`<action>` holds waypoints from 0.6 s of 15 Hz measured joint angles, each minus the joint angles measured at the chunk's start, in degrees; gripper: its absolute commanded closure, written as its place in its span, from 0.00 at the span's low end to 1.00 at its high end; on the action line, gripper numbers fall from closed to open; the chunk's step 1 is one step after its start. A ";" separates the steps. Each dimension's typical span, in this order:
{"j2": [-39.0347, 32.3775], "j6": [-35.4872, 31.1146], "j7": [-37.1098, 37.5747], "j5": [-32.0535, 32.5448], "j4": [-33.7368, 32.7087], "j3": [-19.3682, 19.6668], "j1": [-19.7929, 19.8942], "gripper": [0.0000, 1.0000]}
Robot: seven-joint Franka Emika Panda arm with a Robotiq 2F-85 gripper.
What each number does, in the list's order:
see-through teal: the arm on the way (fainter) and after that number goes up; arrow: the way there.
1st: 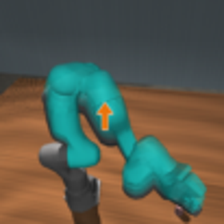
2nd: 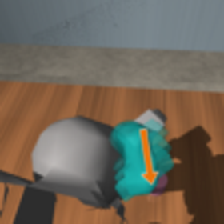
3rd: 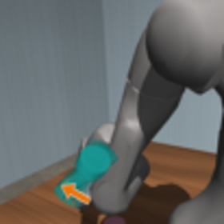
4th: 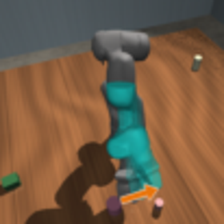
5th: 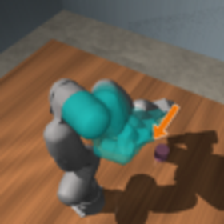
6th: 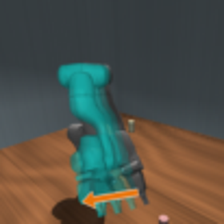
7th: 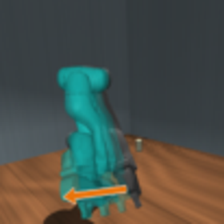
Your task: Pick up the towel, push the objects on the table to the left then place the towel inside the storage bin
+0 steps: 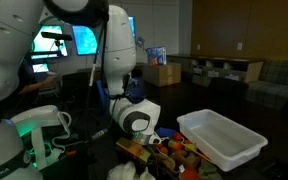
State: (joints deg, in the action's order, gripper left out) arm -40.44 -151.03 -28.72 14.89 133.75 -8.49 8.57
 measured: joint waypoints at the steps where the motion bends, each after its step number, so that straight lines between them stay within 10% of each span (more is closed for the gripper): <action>1: -0.14 -0.01 0.91 -0.55 -0.21 -0.61 -0.77 0.89; 9: -2.22 -0.25 12.13 -3.72 -4.03 -3.64 -10.81 0.90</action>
State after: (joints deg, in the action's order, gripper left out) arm -42.66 -151.28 -16.59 11.17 129.72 -12.13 -2.24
